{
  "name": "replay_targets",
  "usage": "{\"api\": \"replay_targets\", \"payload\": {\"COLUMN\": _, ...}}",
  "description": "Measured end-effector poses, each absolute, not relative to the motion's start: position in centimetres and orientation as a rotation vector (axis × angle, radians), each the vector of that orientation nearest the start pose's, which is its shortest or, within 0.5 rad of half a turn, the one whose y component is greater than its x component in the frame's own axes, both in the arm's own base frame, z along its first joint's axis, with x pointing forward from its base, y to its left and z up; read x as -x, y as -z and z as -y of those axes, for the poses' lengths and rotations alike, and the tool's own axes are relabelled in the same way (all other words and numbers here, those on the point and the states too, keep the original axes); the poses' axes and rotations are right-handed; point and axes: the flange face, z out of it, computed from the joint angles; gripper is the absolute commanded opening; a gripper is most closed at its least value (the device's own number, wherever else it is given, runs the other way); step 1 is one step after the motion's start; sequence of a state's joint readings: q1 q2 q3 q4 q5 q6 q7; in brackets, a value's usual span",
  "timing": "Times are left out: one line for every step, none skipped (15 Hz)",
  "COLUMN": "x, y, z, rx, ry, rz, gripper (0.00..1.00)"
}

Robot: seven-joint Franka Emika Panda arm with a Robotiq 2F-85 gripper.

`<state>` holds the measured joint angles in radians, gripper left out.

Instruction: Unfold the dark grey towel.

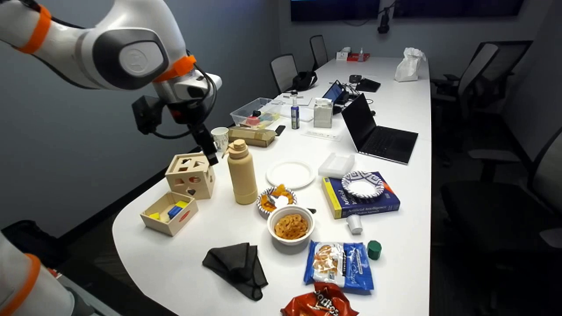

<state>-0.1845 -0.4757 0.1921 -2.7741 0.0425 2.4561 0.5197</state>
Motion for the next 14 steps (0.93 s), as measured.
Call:
{"api": "replay_targets", "payload": {"x": -37.7, "y": -35.2, "z": 1.6, "rx": 3.013, "ry": 0.243, "rz": -0.941, "gripper": 1.00}}
{"api": "replay_targets", "payload": {"x": -38.0, "y": -34.0, "z": 3.0, "rx": 2.997, "ry": 0.224, "rz": -1.009, "gripper": 1.00}}
{"api": "replay_targets", "payload": {"x": -38.1, "y": -32.8, "z": 4.3, "rx": 2.982, "ry": 0.199, "rz": -1.067, "gripper": 1.00}}
{"api": "replay_targets", "payload": {"x": -38.1, "y": -31.4, "z": 5.5, "rx": 2.965, "ry": 0.168, "rz": -1.118, "gripper": 1.00}}
{"api": "replay_targets", "payload": {"x": -38.0, "y": -30.1, "z": 6.4, "rx": 2.949, "ry": 0.134, "rz": -1.161, "gripper": 1.00}}
{"api": "replay_targets", "payload": {"x": -37.9, "y": -28.8, "z": 7.3, "rx": 2.932, "ry": 0.098, "rz": -1.196, "gripper": 1.00}}
{"api": "replay_targets", "payload": {"x": -37.7, "y": -27.5, "z": 8.0, "rx": 2.917, "ry": 0.063, "rz": -1.225, "gripper": 1.00}}
{"api": "replay_targets", "payload": {"x": -37.5, "y": -26.2, "z": 8.8, "rx": 2.902, "ry": 0.030, "rz": -1.253, "gripper": 1.00}}
{"api": "replay_targets", "payload": {"x": -37.3, "y": -25.0, "z": 9.5, "rx": 2.888, "ry": 0.002, "rz": -1.279, "gripper": 1.00}}
{"api": "replay_targets", "payload": {"x": -37.0, "y": -23.7, "z": 10.2, "rx": 2.873, "ry": -0.025, "rz": -1.303, "gripper": 1.00}}
{"api": "replay_targets", "payload": {"x": -36.7, "y": -22.4, "z": 10.8, "rx": 2.861, "ry": -0.049, "rz": -1.324, "gripper": 1.00}}
{"api": "replay_targets", "payload": {"x": -36.3, "y": -21.2, "z": 11.5, "rx": 2.847, "ry": -0.069, "rz": -1.342, "gripper": 1.00}}
{"api": "replay_targets", "payload": {"x": -35.9, "y": -20.1, "z": 12.1, "rx": 2.831, "ry": -0.086, "rz": -1.358, "gripper": 1.00}}
{"api": "replay_targets", "payload": {"x": -35.5, "y": -19.0, "z": 12.8, "rx": 2.810, "ry": -0.101, "rz": -1.374, "gripper": 1.00}}
